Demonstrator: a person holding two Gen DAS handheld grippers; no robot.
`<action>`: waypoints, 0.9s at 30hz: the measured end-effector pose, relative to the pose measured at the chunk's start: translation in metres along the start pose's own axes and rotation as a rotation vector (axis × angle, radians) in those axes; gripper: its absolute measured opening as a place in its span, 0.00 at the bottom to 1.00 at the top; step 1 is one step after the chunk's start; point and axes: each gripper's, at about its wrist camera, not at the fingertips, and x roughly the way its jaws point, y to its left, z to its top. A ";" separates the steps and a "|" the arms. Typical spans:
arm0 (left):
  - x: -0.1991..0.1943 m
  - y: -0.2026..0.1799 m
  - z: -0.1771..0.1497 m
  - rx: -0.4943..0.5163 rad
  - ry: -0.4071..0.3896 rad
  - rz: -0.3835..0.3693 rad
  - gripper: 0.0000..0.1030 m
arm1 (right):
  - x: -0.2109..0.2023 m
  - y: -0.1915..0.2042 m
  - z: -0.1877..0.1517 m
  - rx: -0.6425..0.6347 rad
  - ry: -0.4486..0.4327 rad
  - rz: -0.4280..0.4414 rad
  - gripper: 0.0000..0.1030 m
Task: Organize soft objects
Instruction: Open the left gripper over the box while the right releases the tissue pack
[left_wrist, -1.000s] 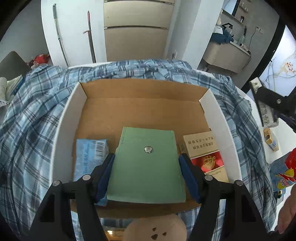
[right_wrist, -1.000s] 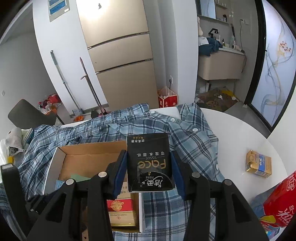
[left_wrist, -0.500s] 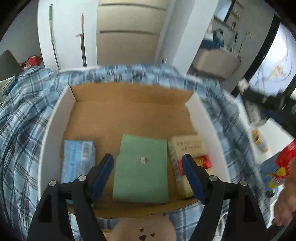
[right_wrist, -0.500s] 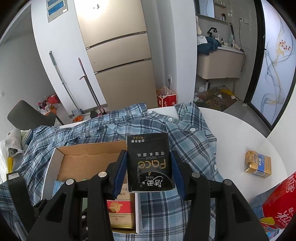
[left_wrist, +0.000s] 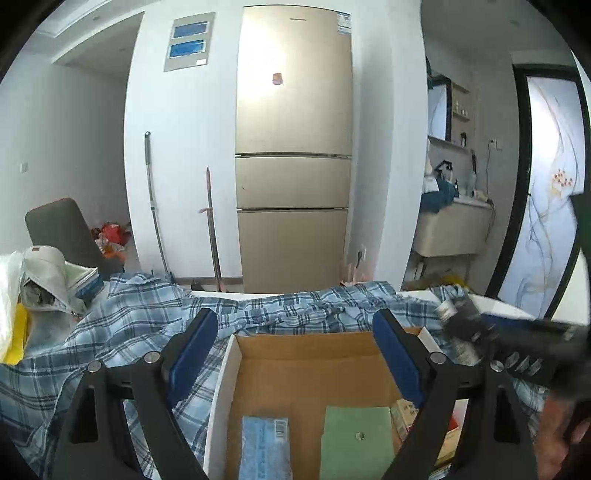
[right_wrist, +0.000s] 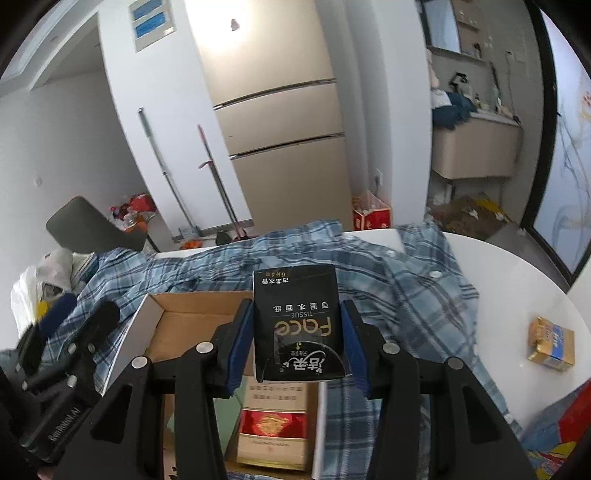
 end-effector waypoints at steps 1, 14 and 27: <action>-0.001 0.004 0.001 -0.008 0.002 -0.013 0.87 | 0.005 0.006 0.000 -0.017 0.012 0.003 0.44; -0.017 0.038 0.017 -0.140 -0.028 -0.039 1.00 | 0.067 0.034 -0.006 -0.075 0.191 -0.077 0.44; -0.023 0.034 0.018 -0.122 -0.053 0.023 1.00 | 0.090 0.035 -0.015 -0.110 0.232 -0.143 0.45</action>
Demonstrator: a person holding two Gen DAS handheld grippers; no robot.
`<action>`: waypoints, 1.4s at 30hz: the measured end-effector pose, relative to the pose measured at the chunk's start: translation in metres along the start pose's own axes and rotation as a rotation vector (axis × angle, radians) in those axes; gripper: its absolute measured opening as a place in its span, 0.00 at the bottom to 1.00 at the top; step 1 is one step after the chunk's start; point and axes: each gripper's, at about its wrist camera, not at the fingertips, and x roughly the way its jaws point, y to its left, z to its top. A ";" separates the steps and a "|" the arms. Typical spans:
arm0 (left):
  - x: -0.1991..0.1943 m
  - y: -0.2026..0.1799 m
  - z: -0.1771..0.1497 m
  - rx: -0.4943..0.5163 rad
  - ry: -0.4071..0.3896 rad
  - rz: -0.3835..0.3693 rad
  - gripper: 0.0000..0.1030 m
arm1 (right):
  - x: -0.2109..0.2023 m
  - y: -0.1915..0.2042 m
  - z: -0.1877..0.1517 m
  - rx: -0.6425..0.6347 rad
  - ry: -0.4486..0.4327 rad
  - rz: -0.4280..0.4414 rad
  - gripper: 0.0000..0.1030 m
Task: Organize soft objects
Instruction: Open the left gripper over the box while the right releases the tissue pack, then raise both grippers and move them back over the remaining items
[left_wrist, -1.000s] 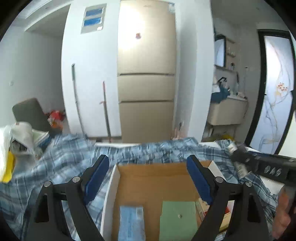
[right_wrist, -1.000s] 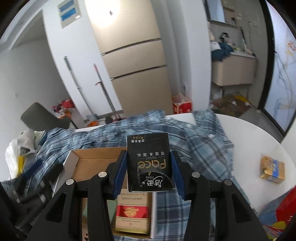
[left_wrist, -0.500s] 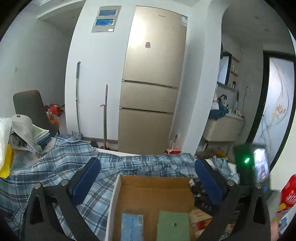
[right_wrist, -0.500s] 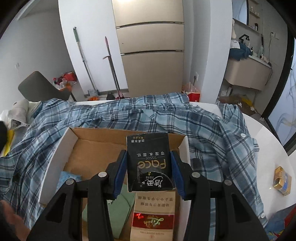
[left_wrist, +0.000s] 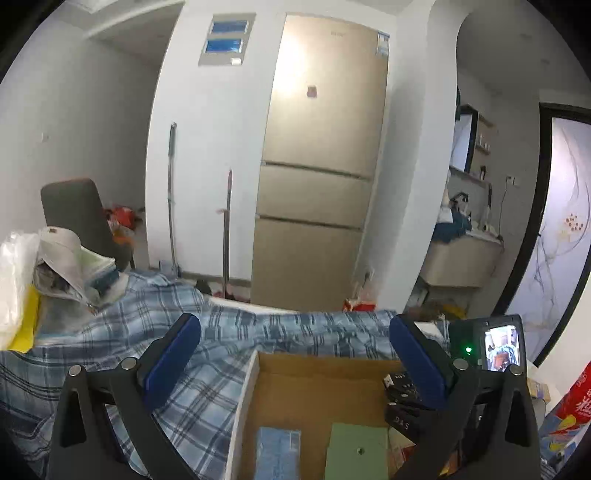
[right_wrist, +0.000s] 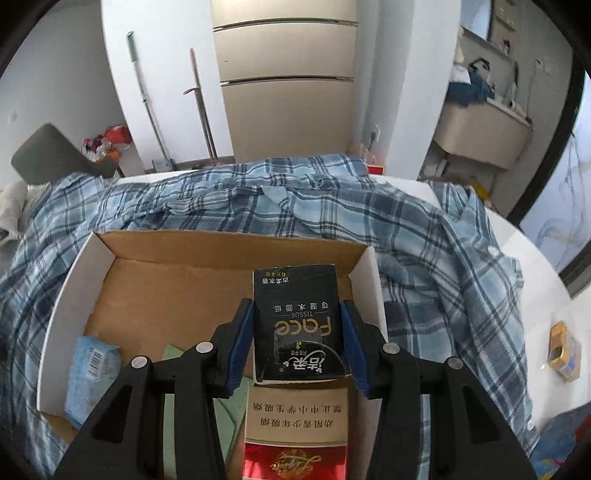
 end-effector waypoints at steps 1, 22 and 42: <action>-0.002 -0.001 0.002 0.004 -0.002 -0.024 1.00 | -0.002 -0.002 0.000 0.015 -0.011 0.003 0.45; -0.134 -0.031 0.055 0.037 -0.117 -0.176 1.00 | -0.209 -0.032 -0.051 0.027 -0.275 0.042 0.71; -0.207 0.005 -0.042 0.208 -0.062 -0.204 1.00 | -0.224 -0.035 -0.151 0.070 -0.207 0.101 0.62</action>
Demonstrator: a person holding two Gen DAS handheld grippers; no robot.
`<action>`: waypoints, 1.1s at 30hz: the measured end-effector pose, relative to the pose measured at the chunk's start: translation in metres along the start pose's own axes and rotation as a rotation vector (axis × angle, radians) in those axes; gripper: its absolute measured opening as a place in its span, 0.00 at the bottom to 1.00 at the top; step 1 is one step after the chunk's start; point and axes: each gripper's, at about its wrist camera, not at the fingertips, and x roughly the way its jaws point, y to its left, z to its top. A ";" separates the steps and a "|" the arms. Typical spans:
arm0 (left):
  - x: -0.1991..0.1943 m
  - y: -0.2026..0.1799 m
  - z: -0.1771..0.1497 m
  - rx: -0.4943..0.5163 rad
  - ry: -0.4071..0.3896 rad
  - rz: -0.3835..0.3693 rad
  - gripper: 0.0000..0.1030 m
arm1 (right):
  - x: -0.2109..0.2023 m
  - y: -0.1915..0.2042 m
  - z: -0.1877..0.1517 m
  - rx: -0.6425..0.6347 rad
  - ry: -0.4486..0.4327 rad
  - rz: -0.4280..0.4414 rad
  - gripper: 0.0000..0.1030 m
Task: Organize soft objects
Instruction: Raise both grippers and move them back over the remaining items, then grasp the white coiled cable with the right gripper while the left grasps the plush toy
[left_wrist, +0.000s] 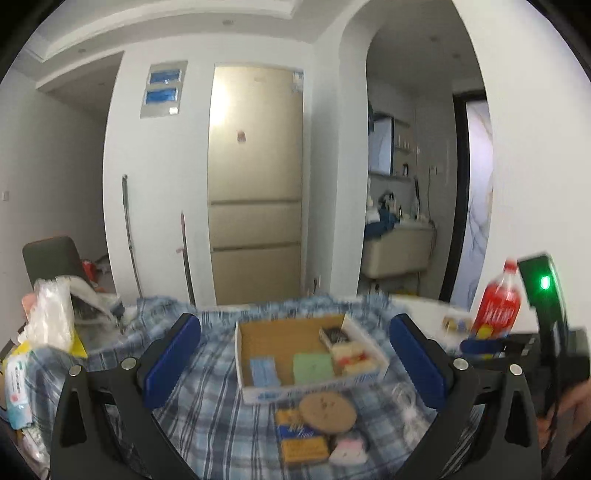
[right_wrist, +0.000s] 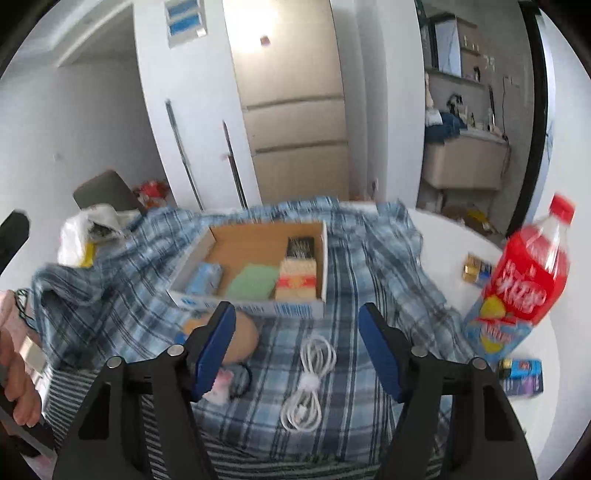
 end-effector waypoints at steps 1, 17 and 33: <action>0.009 0.003 -0.010 0.000 0.035 -0.002 1.00 | 0.008 -0.002 -0.003 0.008 0.029 -0.002 0.62; 0.070 0.024 -0.068 -0.069 0.257 -0.003 1.00 | 0.104 -0.016 -0.047 0.050 0.336 -0.014 0.51; 0.086 0.010 -0.080 -0.009 0.489 -0.167 0.84 | 0.104 -0.003 -0.054 -0.056 0.321 -0.019 0.21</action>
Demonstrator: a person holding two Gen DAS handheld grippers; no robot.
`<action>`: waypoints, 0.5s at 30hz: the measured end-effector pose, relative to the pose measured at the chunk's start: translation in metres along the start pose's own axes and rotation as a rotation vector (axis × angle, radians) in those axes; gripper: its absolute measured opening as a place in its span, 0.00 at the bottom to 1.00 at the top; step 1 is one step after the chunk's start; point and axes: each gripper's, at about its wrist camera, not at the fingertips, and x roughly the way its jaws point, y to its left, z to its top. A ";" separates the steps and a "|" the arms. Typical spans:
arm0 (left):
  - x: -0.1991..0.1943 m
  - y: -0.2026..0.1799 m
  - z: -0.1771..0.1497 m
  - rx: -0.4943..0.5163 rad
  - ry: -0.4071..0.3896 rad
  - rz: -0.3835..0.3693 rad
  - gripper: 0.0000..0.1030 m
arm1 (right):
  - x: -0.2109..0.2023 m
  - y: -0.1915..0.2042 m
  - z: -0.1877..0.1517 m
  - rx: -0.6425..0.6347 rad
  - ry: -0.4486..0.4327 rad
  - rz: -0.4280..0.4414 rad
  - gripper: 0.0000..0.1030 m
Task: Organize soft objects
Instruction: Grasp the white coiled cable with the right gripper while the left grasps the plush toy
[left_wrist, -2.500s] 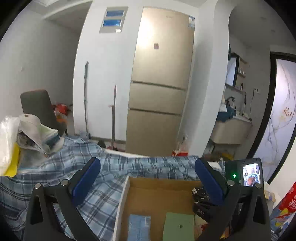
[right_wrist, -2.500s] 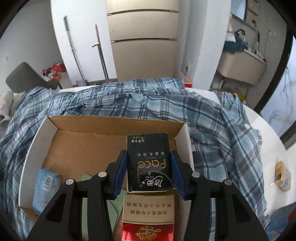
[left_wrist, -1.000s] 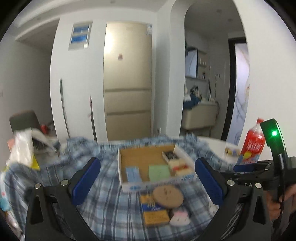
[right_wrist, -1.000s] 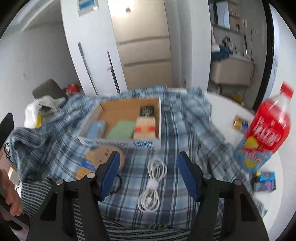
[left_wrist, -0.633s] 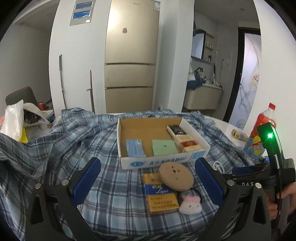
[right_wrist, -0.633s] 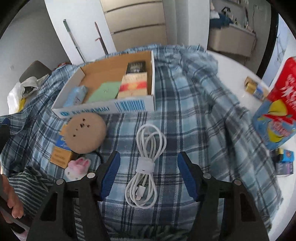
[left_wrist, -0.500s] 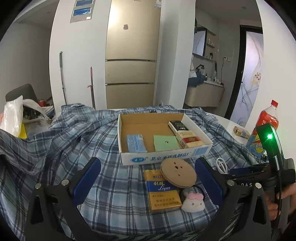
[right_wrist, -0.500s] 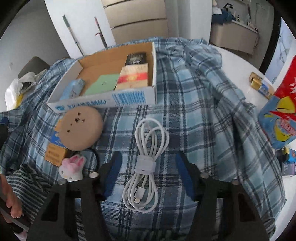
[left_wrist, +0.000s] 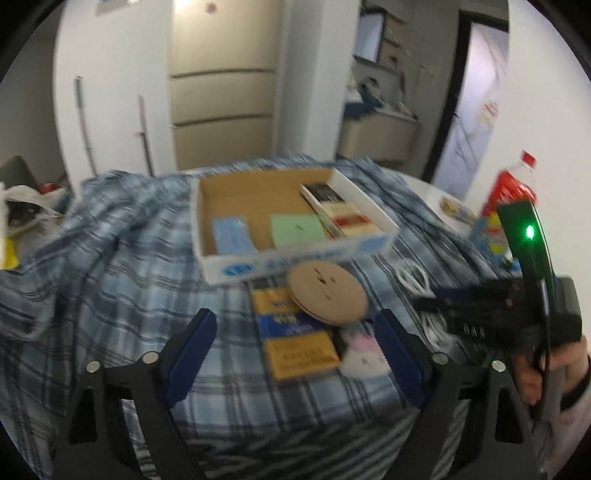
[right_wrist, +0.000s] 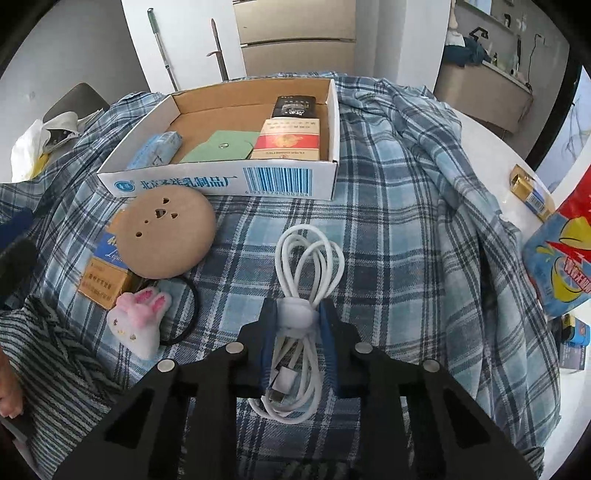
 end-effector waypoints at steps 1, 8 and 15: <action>0.003 -0.004 -0.001 0.015 0.029 -0.026 0.80 | -0.002 0.000 0.001 0.006 -0.011 0.010 0.21; 0.024 -0.034 -0.012 0.086 0.166 -0.140 0.66 | -0.035 -0.014 -0.001 0.057 -0.170 0.065 0.21; 0.042 -0.056 -0.020 0.166 0.235 -0.139 0.60 | -0.051 -0.016 -0.001 0.055 -0.261 0.077 0.21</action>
